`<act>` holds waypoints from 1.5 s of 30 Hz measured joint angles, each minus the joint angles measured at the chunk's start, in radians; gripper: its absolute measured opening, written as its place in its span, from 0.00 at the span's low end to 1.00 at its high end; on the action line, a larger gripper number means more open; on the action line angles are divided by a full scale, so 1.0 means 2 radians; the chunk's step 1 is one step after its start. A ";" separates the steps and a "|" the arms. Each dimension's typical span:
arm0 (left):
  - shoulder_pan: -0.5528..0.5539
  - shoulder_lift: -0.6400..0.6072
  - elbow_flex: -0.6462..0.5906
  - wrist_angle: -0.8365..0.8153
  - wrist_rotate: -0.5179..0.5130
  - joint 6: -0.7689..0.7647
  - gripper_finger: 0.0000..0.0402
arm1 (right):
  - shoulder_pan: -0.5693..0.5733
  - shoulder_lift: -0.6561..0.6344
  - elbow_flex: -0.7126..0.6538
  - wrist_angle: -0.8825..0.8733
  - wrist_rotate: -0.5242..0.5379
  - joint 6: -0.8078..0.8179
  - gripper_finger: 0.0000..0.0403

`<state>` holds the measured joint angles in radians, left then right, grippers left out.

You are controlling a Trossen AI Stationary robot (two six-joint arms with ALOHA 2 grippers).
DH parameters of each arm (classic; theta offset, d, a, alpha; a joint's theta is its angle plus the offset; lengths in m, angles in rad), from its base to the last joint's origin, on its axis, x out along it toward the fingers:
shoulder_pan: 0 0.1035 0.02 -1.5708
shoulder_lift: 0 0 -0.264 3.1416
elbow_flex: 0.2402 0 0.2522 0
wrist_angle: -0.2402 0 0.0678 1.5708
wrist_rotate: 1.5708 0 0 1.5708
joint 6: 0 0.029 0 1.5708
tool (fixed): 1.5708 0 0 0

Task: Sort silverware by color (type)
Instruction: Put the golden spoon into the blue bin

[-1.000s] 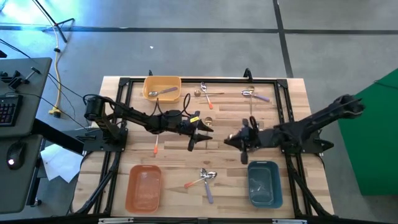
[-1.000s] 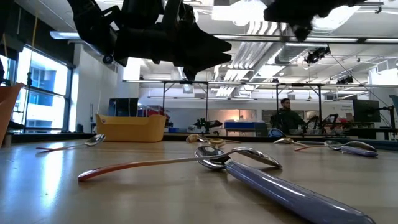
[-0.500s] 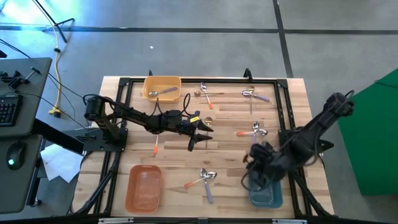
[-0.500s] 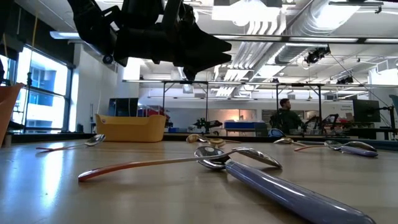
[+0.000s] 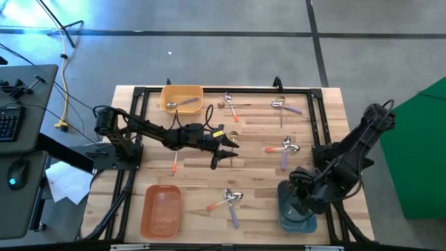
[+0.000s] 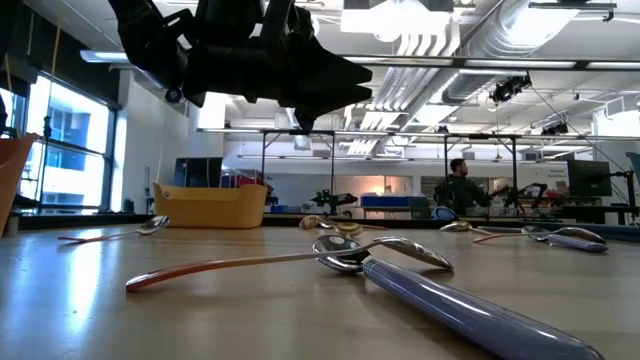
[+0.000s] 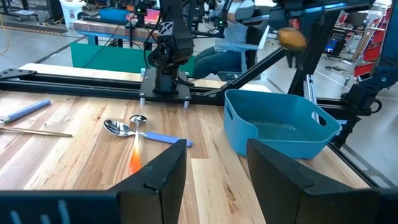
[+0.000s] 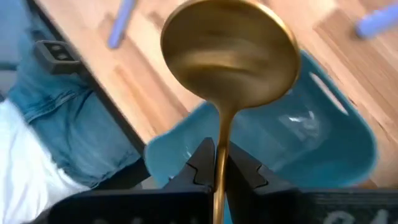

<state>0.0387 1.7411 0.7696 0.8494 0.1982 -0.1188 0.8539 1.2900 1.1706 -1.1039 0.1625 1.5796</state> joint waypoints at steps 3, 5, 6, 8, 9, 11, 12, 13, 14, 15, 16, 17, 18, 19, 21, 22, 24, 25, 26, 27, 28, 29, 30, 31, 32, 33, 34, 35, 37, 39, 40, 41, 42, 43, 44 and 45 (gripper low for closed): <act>0.000 0.000 0.000 0.000 0.000 0.000 0.39 | 0.004 0.000 0.000 -0.023 -0.007 0.040 0.01; 0.000 0.000 0.000 0.000 0.000 0.000 0.39 | 0.004 0.000 0.000 -0.035 -0.008 0.048 0.01; 0.000 0.000 0.000 0.000 0.000 0.000 0.39 | 0.004 0.000 0.000 -0.035 -0.009 0.048 0.01; 0.000 0.000 0.000 0.000 0.000 0.000 0.39 | 0.003 0.000 0.000 -0.034 -0.009 0.050 0.01; 0.000 0.000 0.000 -0.001 0.000 0.000 0.39 | 0.003 0.000 -0.001 -0.034 -0.009 0.055 0.01; 0.000 0.000 0.000 -0.005 0.000 0.000 0.39 | 0.002 0.000 -0.010 -0.031 -0.015 0.076 0.01; 0.000 0.000 0.000 -0.007 0.000 0.000 0.39 | 0.002 0.000 -0.018 -0.031 -0.025 0.092 0.01; 0.000 0.000 0.000 -0.008 0.000 0.000 0.39 | 0.002 0.000 -0.027 -0.031 -0.035 0.110 0.01; 0.000 0.000 0.000 -0.008 0.000 0.000 0.39 | 0.002 0.000 -0.037 -0.030 -0.045 0.126 0.01; 0.000 0.000 0.000 -0.008 0.000 0.000 0.39 | 0.002 0.000 -0.048 -0.023 -0.053 0.136 0.01; 0.000 0.000 0.000 -0.008 0.000 0.000 0.39 | 0.002 0.000 -0.060 -0.009 -0.060 0.141 0.01; 0.000 0.000 0.000 -0.008 0.000 0.000 0.39 | 0.002 0.000 -0.071 0.006 -0.062 0.141 0.01; 0.000 0.000 0.000 -0.008 0.000 0.000 0.39 | 0.002 0.000 -0.079 0.022 -0.063 0.141 0.01; 0.000 0.000 0.000 -0.008 0.000 0.000 0.39 | 0.002 0.000 -0.088 0.039 -0.063 0.139 0.01; 0.000 0.000 0.000 -0.008 0.000 0.000 0.39 | -0.002 0.000 -0.100 0.069 -0.060 0.131 0.01; 0.000 0.000 0.000 -0.008 -0.001 0.000 0.39 | -0.005 0.000 -0.104 0.080 -0.059 0.129 0.01; 0.000 0.000 0.000 -0.008 -0.001 0.000 0.39 | -0.010 0.000 -0.106 0.088 -0.056 0.127 0.01; 0.000 0.000 0.000 -0.008 -0.001 0.000 0.39 | -0.013 0.000 -0.106 0.087 -0.055 0.126 0.01; 0.000 0.000 0.000 -0.008 -0.001 0.000 0.39 | -0.016 0.000 -0.106 0.087 -0.053 0.124 0.01; 0.000 0.000 0.000 -0.008 -0.002 0.000 0.39 | -0.019 0.001 -0.106 0.089 -0.049 0.120 0.01; 0.000 0.000 0.000 -0.008 -0.002 0.000 0.39 | -0.022 0.003 -0.106 0.094 -0.043 0.112 0.01; 0.000 0.000 0.000 -0.008 -0.002 0.000 0.39 | -0.025 0.007 -0.106 0.102 -0.042 0.104 0.01; 0.000 0.000 0.000 -0.008 -0.002 0.000 0.39 | -0.026 0.013 -0.106 0.111 -0.042 0.094 0.01; 0.000 0.000 0.000 -0.008 -0.002 0.000 0.39 | -0.028 0.020 -0.106 0.118 -0.042 0.084 0.01; 0.000 0.000 0.000 -0.008 -0.002 0.000 0.39 | -0.029 0.028 -0.106 0.121 -0.043 0.077 0.01; 0.000 0.000 0.000 -0.008 -0.002 0.000 0.39 | -0.030 0.035 -0.106 0.124 -0.046 0.075 0.01; 0.000 0.000 0.000 -0.008 -0.002 0.000 0.39 | -0.031 0.042 -0.106 0.126 -0.051 0.074 0.01; 0.000 0.000 0.000 -0.008 -0.002 0.000 0.39 | -0.031 0.049 -0.106 0.126 -0.058 0.075 0.01; 0.000 0.000 0.000 -0.008 -0.002 0.000 0.39 | -0.031 0.062 -0.106 0.126 -0.068 0.075 0.01; 0.000 0.000 0.000 -0.010 -0.002 0.000 0.39 | -0.032 0.071 -0.106 0.127 -0.071 0.074 0.01; 0.000 0.000 0.000 -0.010 -0.002 0.000 0.39 | -0.033 0.074 -0.106 0.127 -0.071 0.074 0.01; 0.000 0.000 0.000 -0.010 -0.002 0.000 0.39 | -0.034 0.078 -0.106 0.127 -0.071 0.074 0.01; 0.000 0.000 0.000 -0.010 -0.002 0.000 0.39 | -0.035 0.081 -0.106 0.127 -0.071 0.074 0.01; 0.000 0.000 0.000 -0.010 -0.002 0.000 0.39 | -0.035 0.085 -0.106 0.127 -0.071 0.074 0.01; 0.000 0.000 0.000 -0.011 -0.002 0.000 0.39 | -0.035 0.088 -0.106 0.126 -0.071 0.074 0.01; 0.000 0.000 0.000 -0.011 -0.002 0.000 0.39 | -0.035 0.092 -0.106 0.126 -0.071 0.072 0.01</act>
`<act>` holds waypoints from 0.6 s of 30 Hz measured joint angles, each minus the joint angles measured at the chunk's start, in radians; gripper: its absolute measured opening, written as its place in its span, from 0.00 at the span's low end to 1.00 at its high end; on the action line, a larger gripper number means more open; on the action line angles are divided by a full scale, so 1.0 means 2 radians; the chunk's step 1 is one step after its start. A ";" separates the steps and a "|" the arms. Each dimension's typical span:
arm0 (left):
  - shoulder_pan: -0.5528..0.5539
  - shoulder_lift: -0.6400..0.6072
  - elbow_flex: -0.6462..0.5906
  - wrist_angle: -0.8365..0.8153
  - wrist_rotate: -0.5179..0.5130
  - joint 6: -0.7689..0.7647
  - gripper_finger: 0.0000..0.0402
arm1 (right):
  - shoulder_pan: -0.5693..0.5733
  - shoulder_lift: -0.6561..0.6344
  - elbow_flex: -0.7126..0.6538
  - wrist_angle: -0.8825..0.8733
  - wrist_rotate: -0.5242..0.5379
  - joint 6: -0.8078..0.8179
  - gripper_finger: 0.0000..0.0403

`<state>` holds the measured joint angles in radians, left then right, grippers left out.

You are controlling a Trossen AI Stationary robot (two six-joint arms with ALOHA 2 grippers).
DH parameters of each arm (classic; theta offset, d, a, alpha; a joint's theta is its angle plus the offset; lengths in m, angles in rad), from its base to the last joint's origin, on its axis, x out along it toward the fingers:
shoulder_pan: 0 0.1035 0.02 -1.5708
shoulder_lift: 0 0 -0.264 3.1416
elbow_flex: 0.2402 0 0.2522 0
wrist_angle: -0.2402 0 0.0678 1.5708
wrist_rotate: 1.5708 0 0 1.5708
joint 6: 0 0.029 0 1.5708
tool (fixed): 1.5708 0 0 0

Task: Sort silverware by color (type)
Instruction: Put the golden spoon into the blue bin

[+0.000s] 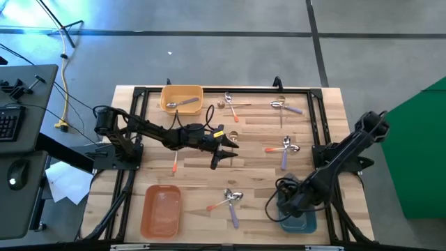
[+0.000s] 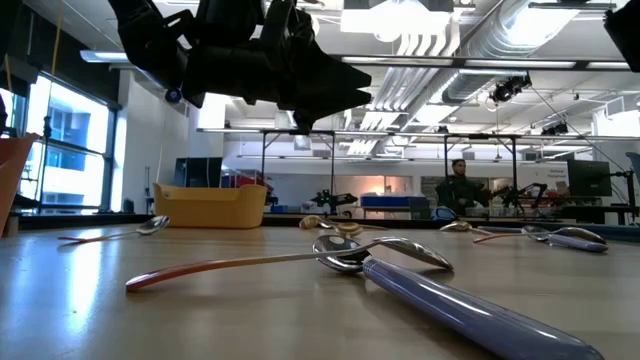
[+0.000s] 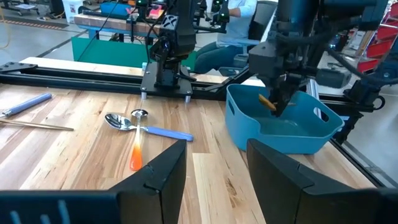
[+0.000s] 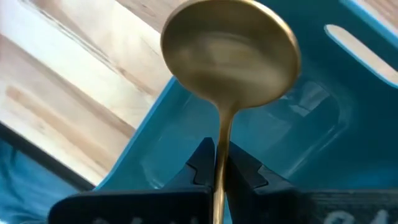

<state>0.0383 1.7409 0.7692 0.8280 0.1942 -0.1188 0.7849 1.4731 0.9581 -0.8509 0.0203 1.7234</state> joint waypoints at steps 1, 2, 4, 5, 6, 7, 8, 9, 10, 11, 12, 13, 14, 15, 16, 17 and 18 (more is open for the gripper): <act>0.000 0.000 0.000 0.000 0.000 0.000 0.39 | 0.000 0.004 0.000 0.000 0.000 -0.001 0.01; 0.000 0.000 0.000 0.000 0.000 0.000 0.39 | 0.000 0.007 0.000 -0.001 0.000 -0.002 0.01; 0.000 0.000 0.000 -0.001 0.000 0.000 0.39 | 0.000 0.012 -0.001 0.000 0.000 -0.003 0.01; 0.000 0.000 0.000 -0.001 0.000 -0.001 0.39 | 0.000 0.013 -0.005 0.007 0.000 -0.006 0.01; 0.000 0.000 0.000 -0.002 0.000 -0.001 0.39 | 0.000 0.013 -0.012 0.016 -0.001 -0.007 0.01; -0.001 0.000 0.000 -0.005 0.000 0.000 0.39 | 0.000 0.013 -0.021 0.030 -0.002 -0.010 0.01; -0.001 0.000 0.000 -0.009 0.000 0.000 0.39 | 0.000 0.013 -0.031 0.044 -0.005 -0.011 0.01; -0.001 0.000 0.000 -0.013 0.000 0.003 0.39 | 0.000 0.013 -0.039 0.055 -0.009 -0.013 0.01; -0.001 0.000 0.000 -0.016 0.000 0.006 0.39 | 0.000 0.013 -0.047 0.062 -0.011 -0.015 0.01; -0.002 0.000 0.000 -0.018 0.000 0.009 0.39 | 0.000 0.013 -0.056 0.071 -0.012 -0.014 0.01; -0.002 0.000 0.000 -0.020 0.000 0.011 0.39 | 0.000 0.013 -0.064 0.078 -0.013 -0.013 0.01; -0.002 0.000 0.000 -0.022 0.000 0.012 0.39 | 0.000 0.013 -0.071 0.084 -0.013 -0.012 0.01; -0.002 0.000 0.000 -0.022 0.000 0.012 0.39 | 0.000 0.013 -0.076 0.090 -0.015 -0.011 0.01; -0.002 0.000 0.000 -0.022 0.000 0.012 0.39 | 0.000 0.013 -0.081 0.098 -0.020 -0.011 0.01; -0.002 0.000 0.000 -0.022 0.000 0.012 0.39 | 0.000 0.013 -0.085 0.104 -0.023 -0.011 0.01; -0.002 0.000 0.000 -0.022 -0.001 0.012 0.39 | 0.000 0.013 -0.089 0.110 -0.026 -0.011 0.01; -0.002 0.000 0.000 -0.022 -0.001 0.012 0.39 | 0.000 0.013 -0.094 0.114 -0.028 -0.011 0.01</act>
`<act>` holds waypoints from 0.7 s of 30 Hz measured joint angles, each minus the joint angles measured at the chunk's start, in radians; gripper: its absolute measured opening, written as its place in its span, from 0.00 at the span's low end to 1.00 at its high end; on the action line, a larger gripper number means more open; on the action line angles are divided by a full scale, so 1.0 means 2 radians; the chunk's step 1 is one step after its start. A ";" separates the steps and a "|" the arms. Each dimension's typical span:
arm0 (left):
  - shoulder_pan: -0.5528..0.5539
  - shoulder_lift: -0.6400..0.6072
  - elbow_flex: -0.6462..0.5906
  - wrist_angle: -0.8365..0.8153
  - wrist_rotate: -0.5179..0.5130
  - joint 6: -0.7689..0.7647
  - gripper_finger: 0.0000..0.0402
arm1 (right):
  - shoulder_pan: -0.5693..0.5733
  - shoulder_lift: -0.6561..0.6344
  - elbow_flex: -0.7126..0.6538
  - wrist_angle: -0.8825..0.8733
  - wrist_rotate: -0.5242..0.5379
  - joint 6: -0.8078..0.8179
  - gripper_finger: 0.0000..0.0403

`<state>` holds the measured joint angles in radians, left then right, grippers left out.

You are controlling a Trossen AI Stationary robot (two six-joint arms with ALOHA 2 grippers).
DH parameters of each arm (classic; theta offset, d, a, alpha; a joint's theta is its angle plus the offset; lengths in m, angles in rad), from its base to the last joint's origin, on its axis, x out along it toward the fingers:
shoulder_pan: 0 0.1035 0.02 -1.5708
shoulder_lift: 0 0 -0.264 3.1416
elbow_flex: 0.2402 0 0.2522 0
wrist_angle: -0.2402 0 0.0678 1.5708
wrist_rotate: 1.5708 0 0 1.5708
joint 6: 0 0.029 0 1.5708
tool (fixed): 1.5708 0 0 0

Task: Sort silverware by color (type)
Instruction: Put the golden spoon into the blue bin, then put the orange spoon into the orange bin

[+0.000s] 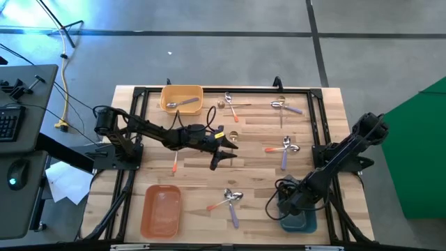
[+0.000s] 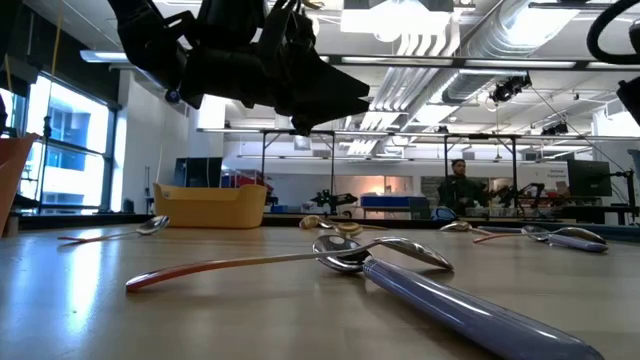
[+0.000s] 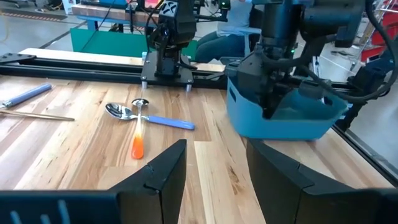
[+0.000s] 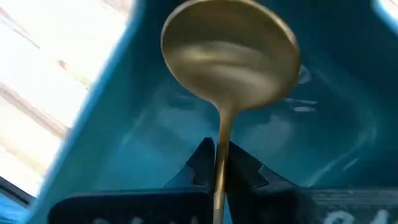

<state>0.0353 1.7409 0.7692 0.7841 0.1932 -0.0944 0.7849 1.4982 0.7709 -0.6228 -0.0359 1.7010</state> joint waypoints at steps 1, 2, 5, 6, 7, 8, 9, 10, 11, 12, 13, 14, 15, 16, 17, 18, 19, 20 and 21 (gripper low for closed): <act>0.000 0.000 0.000 0.000 0.000 0.000 0.39 | 0.000 0.000 -0.003 0.004 0.000 0.000 0.01; 0.000 0.000 0.000 0.000 0.000 0.000 0.39 | 0.000 0.000 -0.006 0.008 0.000 0.000 0.01; 0.000 0.000 0.000 0.000 -0.001 0.000 0.39 | 0.000 0.000 -0.009 0.009 -0.001 0.000 0.01; 0.000 0.000 0.000 0.000 -0.001 0.000 0.39 | 0.000 0.000 -0.009 0.008 -0.001 -0.002 0.02; 0.000 0.000 0.000 0.000 -0.001 0.001 0.39 | 0.000 0.000 -0.010 0.008 -0.001 -0.004 0.02; 0.000 0.000 0.000 0.000 -0.001 0.001 0.39 | 0.000 0.000 -0.010 0.008 -0.001 -0.007 0.03; 0.000 0.000 0.000 0.000 -0.001 0.001 0.39 | 0.000 0.000 -0.010 0.007 0.000 -0.008 0.04; 0.000 0.000 0.000 0.000 -0.001 0.001 0.39 | 0.000 0.000 -0.010 0.007 0.000 -0.009 0.06; 0.000 0.000 0.000 0.000 -0.002 0.001 0.39 | 0.000 0.000 -0.010 0.007 0.000 -0.011 0.07; 0.000 0.000 0.000 0.000 -0.002 0.001 0.39 | 0.000 0.000 -0.010 0.007 0.000 -0.012 0.09; 0.000 0.000 0.000 0.000 -0.002 0.001 0.39 | 0.000 0.000 -0.010 0.006 0.000 -0.012 0.11; 0.000 0.000 0.000 0.000 -0.002 0.001 0.39 | 0.000 0.000 -0.010 0.006 0.000 -0.012 0.13; 0.000 0.000 0.000 0.000 -0.002 0.001 0.39 | 0.000 0.000 -0.010 0.007 0.000 -0.012 0.15; 0.000 0.000 0.000 0.000 -0.002 0.001 0.39 | 0.000 0.000 -0.010 0.007 0.000 -0.012 0.16; 0.000 0.000 0.000 0.000 -0.002 0.001 0.39 | 0.000 0.000 -0.010 0.007 -0.001 -0.012 0.18; 0.000 0.000 0.000 0.000 -0.002 0.001 0.39 | 0.000 0.000 -0.010 0.007 -0.002 -0.012 0.19; 0.000 0.000 0.000 0.000 -0.002 0.001 0.39 | 0.000 0.000 -0.010 0.007 -0.004 -0.012 0.20; 0.000 0.000 0.000 0.000 -0.002 0.001 0.39 | 0.000 0.000 -0.010 0.007 -0.007 -0.012 0.21; 0.000 0.000 0.000 0.000 -0.002 0.001 0.39 | 0.000 0.000 -0.010 0.007 -0.010 -0.012 0.22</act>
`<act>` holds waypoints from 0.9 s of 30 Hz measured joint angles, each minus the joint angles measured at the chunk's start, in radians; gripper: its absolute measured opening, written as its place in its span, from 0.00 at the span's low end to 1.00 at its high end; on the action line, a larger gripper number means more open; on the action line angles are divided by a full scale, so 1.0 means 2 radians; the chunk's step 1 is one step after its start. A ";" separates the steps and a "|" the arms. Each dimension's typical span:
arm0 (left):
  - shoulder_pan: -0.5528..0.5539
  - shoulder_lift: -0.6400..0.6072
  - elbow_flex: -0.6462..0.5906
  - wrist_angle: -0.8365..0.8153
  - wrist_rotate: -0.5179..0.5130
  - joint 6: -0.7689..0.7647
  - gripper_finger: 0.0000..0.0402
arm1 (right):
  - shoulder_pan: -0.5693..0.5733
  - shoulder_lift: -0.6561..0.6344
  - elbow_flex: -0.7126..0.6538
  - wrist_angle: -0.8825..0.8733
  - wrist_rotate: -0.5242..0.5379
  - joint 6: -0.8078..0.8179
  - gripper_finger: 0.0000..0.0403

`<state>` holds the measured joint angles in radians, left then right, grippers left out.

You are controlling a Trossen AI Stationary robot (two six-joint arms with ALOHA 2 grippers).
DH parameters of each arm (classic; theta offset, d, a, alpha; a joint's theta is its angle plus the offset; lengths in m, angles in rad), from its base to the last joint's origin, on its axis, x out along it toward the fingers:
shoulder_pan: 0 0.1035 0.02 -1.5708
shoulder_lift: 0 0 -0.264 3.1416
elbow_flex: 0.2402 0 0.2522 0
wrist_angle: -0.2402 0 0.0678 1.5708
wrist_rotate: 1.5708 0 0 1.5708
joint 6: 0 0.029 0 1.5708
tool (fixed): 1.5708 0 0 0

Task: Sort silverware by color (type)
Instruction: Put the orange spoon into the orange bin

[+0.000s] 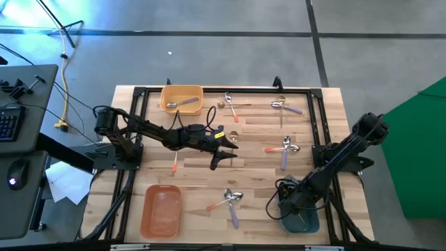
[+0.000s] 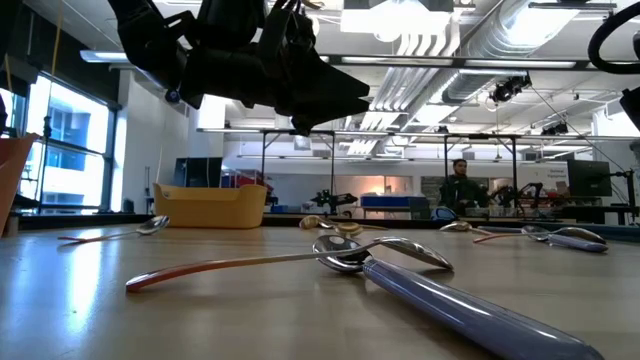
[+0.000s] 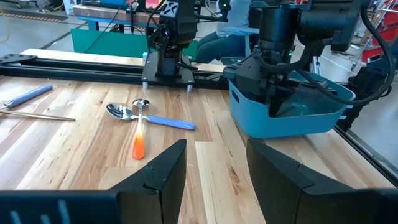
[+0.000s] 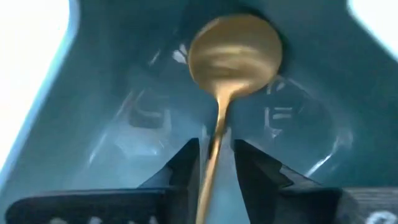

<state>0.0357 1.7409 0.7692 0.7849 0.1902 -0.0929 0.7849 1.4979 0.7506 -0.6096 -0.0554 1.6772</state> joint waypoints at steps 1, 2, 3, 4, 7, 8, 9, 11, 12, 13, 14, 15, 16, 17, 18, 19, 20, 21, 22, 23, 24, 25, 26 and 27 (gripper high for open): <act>0.000 0.000 0.000 0.000 0.000 0.000 0.39 | 0.000 0.000 0.001 -0.001 -0.002 0.000 0.22; 0.000 0.000 0.000 0.000 0.000 0.000 0.39 | 0.000 0.000 0.004 -0.004 -0.004 -0.001 0.22; 0.000 0.000 0.000 0.000 0.000 0.000 0.39 | 0.000 0.000 0.009 -0.007 -0.004 -0.003 0.22; 0.000 0.000 0.000 0.000 0.000 0.000 0.39 | 0.000 0.000 0.015 -0.012 -0.004 -0.007 0.22; 0.000 0.000 0.000 0.000 0.000 0.000 0.39 | 0.000 0.000 0.039 -0.042 -0.003 -0.019 0.22; 0.000 0.000 0.000 0.000 0.000 0.000 0.39 | 0.000 0.000 0.047 -0.056 -0.003 -0.022 0.22; 0.000 0.000 0.000 0.000 0.000 0.000 0.39 | 0.000 0.000 0.056 -0.071 -0.003 -0.024 0.22; 0.000 0.000 0.000 0.002 0.000 0.000 0.39 | 0.000 0.000 0.077 -0.105 -0.005 -0.032 0.22; 0.000 0.000 0.000 0.004 0.000 0.000 0.39 | 0.000 0.000 0.088 -0.123 -0.011 -0.032 0.22; 0.000 0.000 0.000 0.005 0.000 0.000 0.39 | -0.001 0.000 0.100 -0.143 -0.017 -0.032 0.22; 0.000 0.000 0.000 0.006 0.000 0.000 0.39 | -0.003 0.000 0.114 -0.162 -0.019 -0.032 0.22; 0.001 0.000 0.000 0.008 0.000 0.000 0.39 | -0.003 0.000 0.128 -0.179 -0.020 -0.032 0.22; 0.001 0.000 0.000 0.011 0.000 0.000 0.39 | -0.003 0.000 0.142 -0.194 -0.016 -0.032 0.22; 0.001 0.000 0.000 0.011 0.000 0.000 0.39 | -0.003 0.000 0.154 -0.205 -0.006 -0.033 0.21; 0.001 0.000 0.000 0.011 0.000 0.000 0.39 | -0.004 0.000 0.165 -0.212 0.005 -0.038 0.20; 0.001 0.000 0.000 0.010 0.000 0.000 0.39 | -0.005 0.000 0.173 -0.213 0.015 -0.045 0.19; 0.001 0.000 0.000 0.010 0.000 0.000 0.39 | -0.006 0.000 0.179 -0.210 0.021 -0.057 0.17; 0.001 0.000 0.000 0.010 0.000 0.000 0.39 | -0.008 0.000 0.182 -0.206 0.025 -0.070 0.15; 0.002 0.000 0.000 0.010 0.000 0.001 0.39 | -0.011 0.000 0.184 -0.203 0.029 -0.087 0.12; 0.002 0.000 0.000 0.010 0.000 0.001 0.39 | -0.014 0.000 0.184 -0.203 0.031 -0.104 0.09; 0.002 0.000 0.000 0.011 0.000 0.003 0.39 | -0.017 0.000 0.184 -0.204 0.033 -0.121 0.06; 0.002 0.000 0.000 0.011 0.000 0.002 0.39 | -0.021 0.000 0.184 -0.203 0.034 -0.136 0.03; 0.002 0.000 0.000 0.012 0.000 -0.001 0.39 | -0.025 0.000 0.184 -0.202 0.036 -0.154 0.02; 0.002 0.000 0.000 0.012 0.000 -0.005 0.39 | -0.028 0.000 0.184 -0.200 0.038 -0.169 0.01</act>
<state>0.0395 1.7409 0.7692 0.8082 0.1898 -0.1025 0.7293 1.4986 1.1179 -1.0094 0.0211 1.3394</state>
